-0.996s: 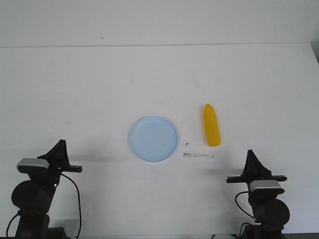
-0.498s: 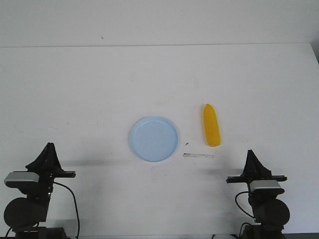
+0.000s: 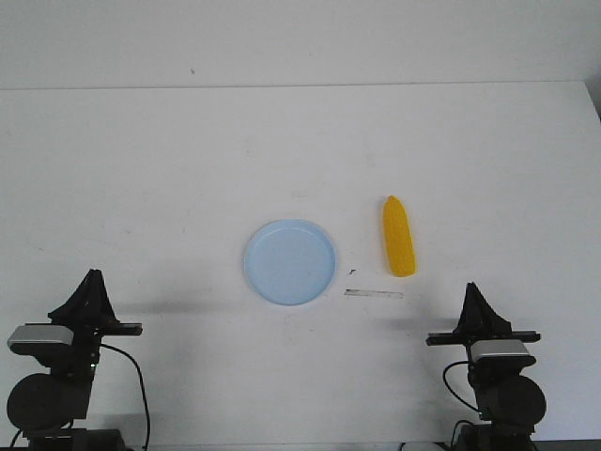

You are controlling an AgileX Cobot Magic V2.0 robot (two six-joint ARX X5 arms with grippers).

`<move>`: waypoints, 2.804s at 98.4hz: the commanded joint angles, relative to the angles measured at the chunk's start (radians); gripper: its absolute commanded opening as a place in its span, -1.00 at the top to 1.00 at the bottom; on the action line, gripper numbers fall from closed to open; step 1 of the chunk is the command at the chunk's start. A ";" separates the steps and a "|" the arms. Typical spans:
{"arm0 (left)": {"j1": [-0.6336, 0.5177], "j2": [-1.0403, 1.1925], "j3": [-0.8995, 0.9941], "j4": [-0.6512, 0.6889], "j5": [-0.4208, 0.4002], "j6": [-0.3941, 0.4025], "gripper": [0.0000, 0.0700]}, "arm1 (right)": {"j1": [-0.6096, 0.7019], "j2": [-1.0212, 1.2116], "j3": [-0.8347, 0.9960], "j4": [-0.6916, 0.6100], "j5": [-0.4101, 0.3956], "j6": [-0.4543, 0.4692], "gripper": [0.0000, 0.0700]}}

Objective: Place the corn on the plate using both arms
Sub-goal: 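Reach the right gripper forward to the yellow corn cob, then close the right gripper on the corn and lift it upright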

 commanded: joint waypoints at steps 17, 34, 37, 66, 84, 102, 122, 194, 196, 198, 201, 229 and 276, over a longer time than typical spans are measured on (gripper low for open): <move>0.003 -0.002 0.012 0.010 -0.002 0.012 1.00 | 0.000 0.002 -0.001 0.087 0.014 -0.039 0.96; 0.003 -0.002 0.012 0.010 -0.002 0.012 1.00 | 0.002 0.005 0.010 0.143 0.012 0.019 0.98; 0.003 -0.002 0.012 0.010 -0.002 0.012 1.00 | 0.004 0.010 0.019 0.135 0.005 0.019 0.98; 0.003 -0.002 0.012 0.010 -0.002 0.012 1.00 | 0.055 0.210 0.181 0.059 -0.002 0.021 0.99; 0.003 -0.002 0.012 0.010 -0.002 0.012 1.00 | 0.105 0.413 0.304 0.007 0.001 -0.024 0.99; 0.003 -0.002 0.012 0.010 -0.002 0.012 1.00 | 0.171 0.619 0.425 -0.051 0.008 -0.034 0.99; 0.003 -0.002 0.012 0.010 -0.002 0.012 1.00 | 0.241 0.862 0.580 -0.195 0.116 0.002 0.99; 0.003 -0.002 0.012 0.010 -0.002 0.012 1.00 | 0.254 1.633 1.436 -0.950 0.101 0.293 0.43; 0.003 -0.002 0.012 0.010 -0.002 0.012 1.00 | 0.254 1.648 1.445 -0.954 0.100 0.292 0.28; 0.003 -0.002 0.012 0.010 -0.002 0.012 1.00 | 0.254 1.661 1.453 -0.958 0.100 0.290 0.14; 0.003 -0.002 0.012 0.010 -0.002 0.012 1.00 | 0.254 1.680 1.461 -0.961 0.100 0.285 -0.05; 0.003 -0.002 0.012 0.010 -0.002 0.012 1.00 | 0.242 1.791 1.469 -0.964 0.099 0.261 -0.42; 0.003 -0.002 0.012 0.010 -0.002 0.012 1.00 | 0.241 1.894 1.466 -0.948 0.079 0.241 -0.39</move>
